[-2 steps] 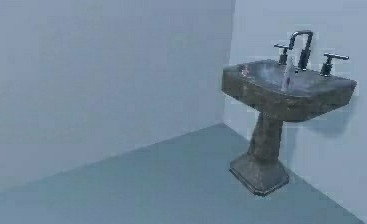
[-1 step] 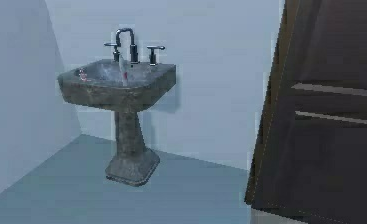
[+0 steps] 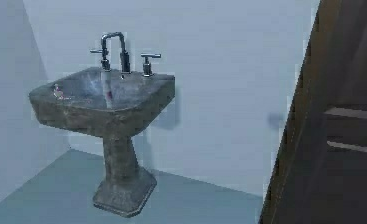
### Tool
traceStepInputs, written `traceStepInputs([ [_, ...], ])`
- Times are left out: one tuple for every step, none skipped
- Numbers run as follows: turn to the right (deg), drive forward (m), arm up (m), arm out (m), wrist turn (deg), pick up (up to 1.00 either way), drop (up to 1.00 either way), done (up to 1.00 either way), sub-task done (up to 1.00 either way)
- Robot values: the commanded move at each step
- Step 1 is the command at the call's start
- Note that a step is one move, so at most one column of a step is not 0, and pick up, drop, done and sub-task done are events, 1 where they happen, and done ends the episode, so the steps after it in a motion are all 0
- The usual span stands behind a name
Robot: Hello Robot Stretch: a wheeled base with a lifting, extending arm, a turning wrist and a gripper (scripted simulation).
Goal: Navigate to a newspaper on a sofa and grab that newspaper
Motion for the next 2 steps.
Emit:
traceStepInputs([
  [-45.0,0.00,0.00,0.00,0.0,0.00,0.00,0.00,0.00],
  [-45.0,0.00,0.00,0.00,0.0,0.00,0.00,0.00,0.00],
])
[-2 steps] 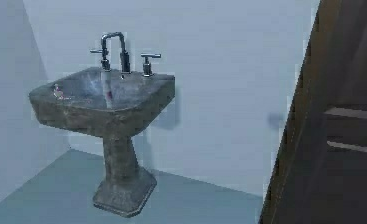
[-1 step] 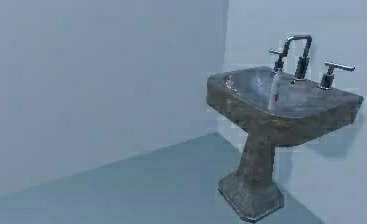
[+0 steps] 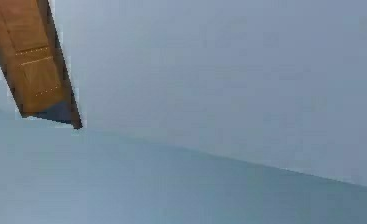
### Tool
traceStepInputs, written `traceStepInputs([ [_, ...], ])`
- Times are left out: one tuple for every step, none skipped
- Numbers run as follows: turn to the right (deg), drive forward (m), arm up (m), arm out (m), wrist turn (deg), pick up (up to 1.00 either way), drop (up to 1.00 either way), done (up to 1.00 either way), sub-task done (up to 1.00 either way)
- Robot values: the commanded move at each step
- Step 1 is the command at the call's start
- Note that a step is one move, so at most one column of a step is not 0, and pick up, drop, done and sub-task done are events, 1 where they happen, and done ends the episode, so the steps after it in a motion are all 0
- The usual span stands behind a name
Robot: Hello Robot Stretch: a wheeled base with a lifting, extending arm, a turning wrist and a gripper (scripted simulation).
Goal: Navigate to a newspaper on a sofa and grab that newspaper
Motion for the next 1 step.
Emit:
traceStepInputs([
  [-30.0,0.00,0.00,0.00,0.0,0.00,0.00,0.00,0.00],
])
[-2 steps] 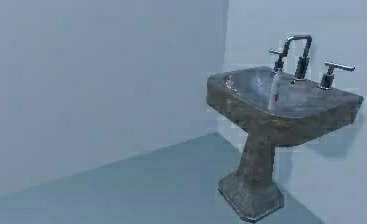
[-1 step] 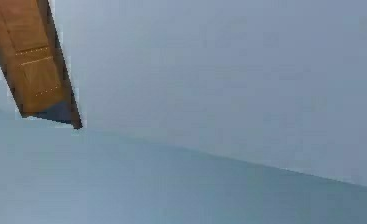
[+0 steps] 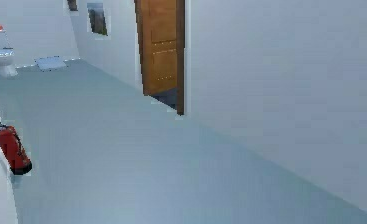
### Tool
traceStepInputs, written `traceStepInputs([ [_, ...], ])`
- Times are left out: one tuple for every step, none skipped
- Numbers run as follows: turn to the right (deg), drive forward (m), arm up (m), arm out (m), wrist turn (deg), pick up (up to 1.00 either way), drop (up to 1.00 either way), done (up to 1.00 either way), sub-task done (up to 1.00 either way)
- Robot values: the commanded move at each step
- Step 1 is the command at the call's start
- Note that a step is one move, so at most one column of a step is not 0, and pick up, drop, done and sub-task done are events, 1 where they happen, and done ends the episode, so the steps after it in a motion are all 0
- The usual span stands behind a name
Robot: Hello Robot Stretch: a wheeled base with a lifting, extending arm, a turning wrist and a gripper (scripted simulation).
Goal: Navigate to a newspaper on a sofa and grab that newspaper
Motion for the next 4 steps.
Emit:
traceStepInputs([
  [0.0,0.60,0.00,0.00,0.0,0.00,0.00,0.00,0.00],
  [-18.0,0.00,0.00,0.00,0.0,0.00,0.00,0.00,0.00],
  [0.0,1.00,0.00,0.00,0.0,0.00,0.00,0.00,0.00],
  [-3.0,0.00,0.00,0.00,0.0,0.00,0.00,0.00,0.00],
])
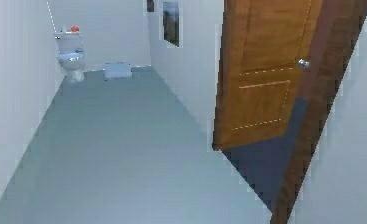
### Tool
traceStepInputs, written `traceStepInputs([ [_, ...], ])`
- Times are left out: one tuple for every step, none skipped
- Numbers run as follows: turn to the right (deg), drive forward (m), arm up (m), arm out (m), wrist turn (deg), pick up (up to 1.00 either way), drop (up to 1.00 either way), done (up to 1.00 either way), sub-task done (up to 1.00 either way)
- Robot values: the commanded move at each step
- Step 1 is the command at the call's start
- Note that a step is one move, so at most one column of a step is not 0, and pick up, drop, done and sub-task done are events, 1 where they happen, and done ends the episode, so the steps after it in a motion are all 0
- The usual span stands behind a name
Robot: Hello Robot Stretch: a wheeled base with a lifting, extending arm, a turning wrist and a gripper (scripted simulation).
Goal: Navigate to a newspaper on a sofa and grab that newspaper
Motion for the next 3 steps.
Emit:
traceStepInputs([
  [0.0,1.00,0.00,0.00,0.0,0.00,0.00,0.00,0.00],
  [0.0,0.20,0.00,0.00,0.0,0.00,0.00,0.00,0.00],
  [45.0,0.00,0.00,0.00,0.0,0.00,0.00,0.00,0.00],
])
